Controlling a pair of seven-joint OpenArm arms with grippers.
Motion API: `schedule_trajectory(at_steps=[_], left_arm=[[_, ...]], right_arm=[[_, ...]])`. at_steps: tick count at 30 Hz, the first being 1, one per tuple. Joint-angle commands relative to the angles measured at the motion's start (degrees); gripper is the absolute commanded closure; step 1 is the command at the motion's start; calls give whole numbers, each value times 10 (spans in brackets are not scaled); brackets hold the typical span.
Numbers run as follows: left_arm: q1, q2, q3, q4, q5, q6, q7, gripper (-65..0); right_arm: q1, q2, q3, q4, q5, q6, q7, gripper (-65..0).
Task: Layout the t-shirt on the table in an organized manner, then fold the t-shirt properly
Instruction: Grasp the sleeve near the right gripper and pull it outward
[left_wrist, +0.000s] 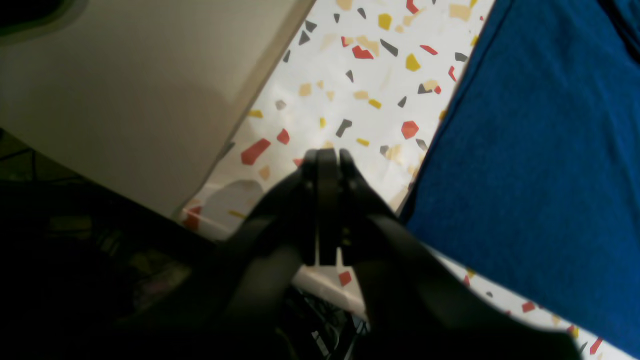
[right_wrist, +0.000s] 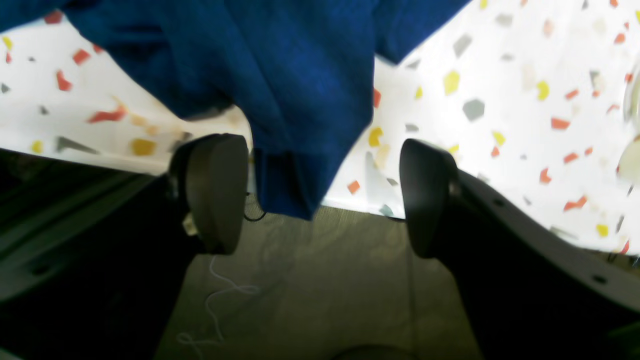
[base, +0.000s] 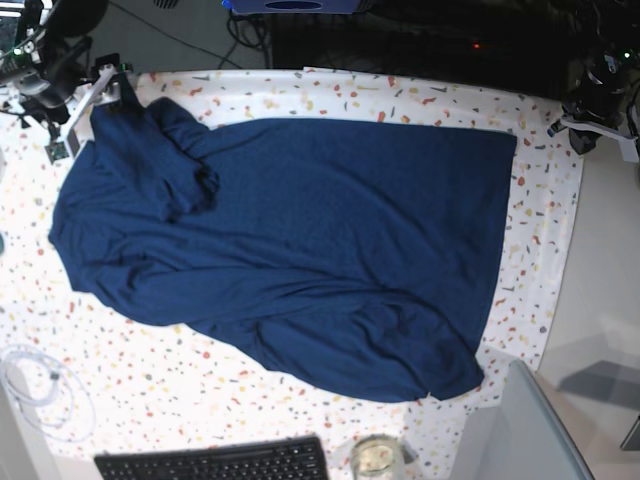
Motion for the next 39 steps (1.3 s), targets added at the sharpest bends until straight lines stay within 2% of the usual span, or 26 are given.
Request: schedule_trajectory(at_steps=[1, 11, 13, 15, 18, 19, 22, 25, 27, 33, 39], left_arm=[[1, -8, -4, 9, -5, -1, -11, 0], [1, -8, -4, 9, -5, -1, -11, 0], [2, -8, -4, 9, -5, -1, -11, 0], [2, -8, -4, 9, -5, -1, -11, 0], [4, -8, -4, 8, -5, -1, -11, 0], [4, -8, -4, 8, -5, -1, -11, 0], [6, -8, -5, 8, -5, -1, -11, 0], [7, -8, -9, 8, -5, -1, -11, 0], [8, -9, -9, 9, -5, -1, -11, 0], [9, -11, -10, 9, -5, -1, -11, 0], [6, -11, -10, 10, -5, -1, -11, 0]], right_arm=[[-2, 7, 3, -2, 3, -1, 12, -473], [20, 9, 3, -87, 3, 1, 32, -480], [29, 10, 3, -104, 3, 2, 32, -455], [35, 10, 3, -117, 3, 3, 31, -347], [34, 11, 3, -120, 3, 3, 28, -51], [32, 11, 4, -117, 3, 3, 28, 0], [8, 9, 10, -76, 3, 3, 31, -18], [-15, 8, 25, -10, 3, -1, 30, -2], [-19, 4, 77, 26, 3, -1, 27, -2], [-6, -12, 245, 36, 3, 2, 28, 0], [10, -13, 363, 37, 3, 2, 32, 0]])
